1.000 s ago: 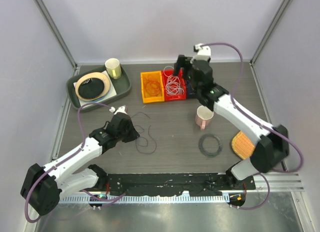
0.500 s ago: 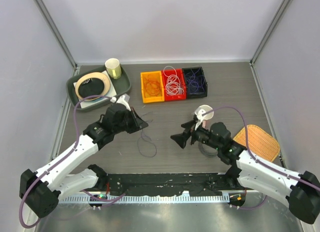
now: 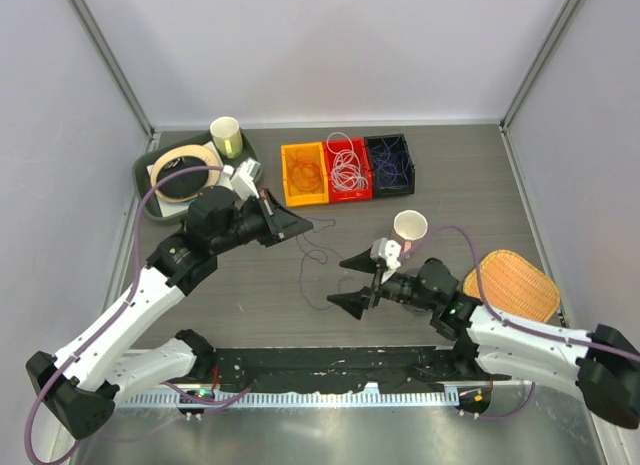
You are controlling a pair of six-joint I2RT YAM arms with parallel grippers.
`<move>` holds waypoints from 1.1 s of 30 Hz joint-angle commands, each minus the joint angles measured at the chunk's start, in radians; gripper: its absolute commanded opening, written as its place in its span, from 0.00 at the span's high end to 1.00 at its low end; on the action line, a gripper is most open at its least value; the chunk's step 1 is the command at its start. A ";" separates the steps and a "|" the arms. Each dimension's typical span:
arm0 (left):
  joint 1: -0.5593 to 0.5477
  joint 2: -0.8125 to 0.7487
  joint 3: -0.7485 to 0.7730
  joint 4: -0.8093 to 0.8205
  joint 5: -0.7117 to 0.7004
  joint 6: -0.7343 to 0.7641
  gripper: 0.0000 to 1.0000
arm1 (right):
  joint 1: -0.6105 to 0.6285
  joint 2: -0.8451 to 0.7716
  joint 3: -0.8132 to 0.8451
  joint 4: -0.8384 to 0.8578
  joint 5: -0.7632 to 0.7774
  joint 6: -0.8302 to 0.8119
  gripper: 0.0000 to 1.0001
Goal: Untangle the cables
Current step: Place the cable in the bin.
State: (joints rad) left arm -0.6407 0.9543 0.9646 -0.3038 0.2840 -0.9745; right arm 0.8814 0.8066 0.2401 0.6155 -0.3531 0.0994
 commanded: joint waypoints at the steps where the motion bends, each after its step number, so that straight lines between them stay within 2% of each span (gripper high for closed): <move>1: -0.004 -0.005 0.040 0.011 0.030 -0.033 1.00 | 0.109 0.136 0.068 0.145 0.187 -0.061 0.07; 4: -0.005 -0.005 0.033 0.014 0.029 -0.059 1.00 | 0.140 0.215 0.079 0.207 0.269 -0.075 0.07; 7: -0.007 -0.006 0.020 0.026 0.026 -0.090 1.00 | 0.149 0.278 0.059 0.352 0.348 -0.041 0.07; 8: -0.007 -0.005 0.020 0.026 0.035 -0.105 1.00 | 0.151 0.323 0.050 0.465 0.400 -0.046 0.07; 11: -0.010 0.003 0.010 0.051 0.081 -0.130 1.00 | 0.151 0.437 0.037 0.657 0.463 -0.072 0.06; 14: -0.022 0.001 0.008 0.051 0.086 -0.156 1.00 | 0.151 0.521 0.074 0.730 0.516 -0.093 0.06; 21: -0.039 -0.054 -0.030 0.031 0.044 -0.179 1.00 | 0.149 0.562 0.114 0.832 0.623 -0.090 0.04; 28: -0.054 -0.071 -0.058 0.032 0.087 -0.191 1.00 | 0.134 0.546 0.162 0.764 0.634 -0.093 0.03; 31: -0.059 -0.063 -0.059 0.026 0.093 -0.187 1.00 | 0.122 0.546 0.168 0.780 0.577 -0.145 0.03; 33: -0.059 -0.055 -0.061 0.026 0.107 -0.187 1.00 | 0.122 0.554 0.171 0.794 0.461 -0.190 0.04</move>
State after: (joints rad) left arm -0.6933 0.8936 0.9070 -0.3038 0.3412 -1.1530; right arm 1.0107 1.3743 0.3748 1.2766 0.2253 0.0006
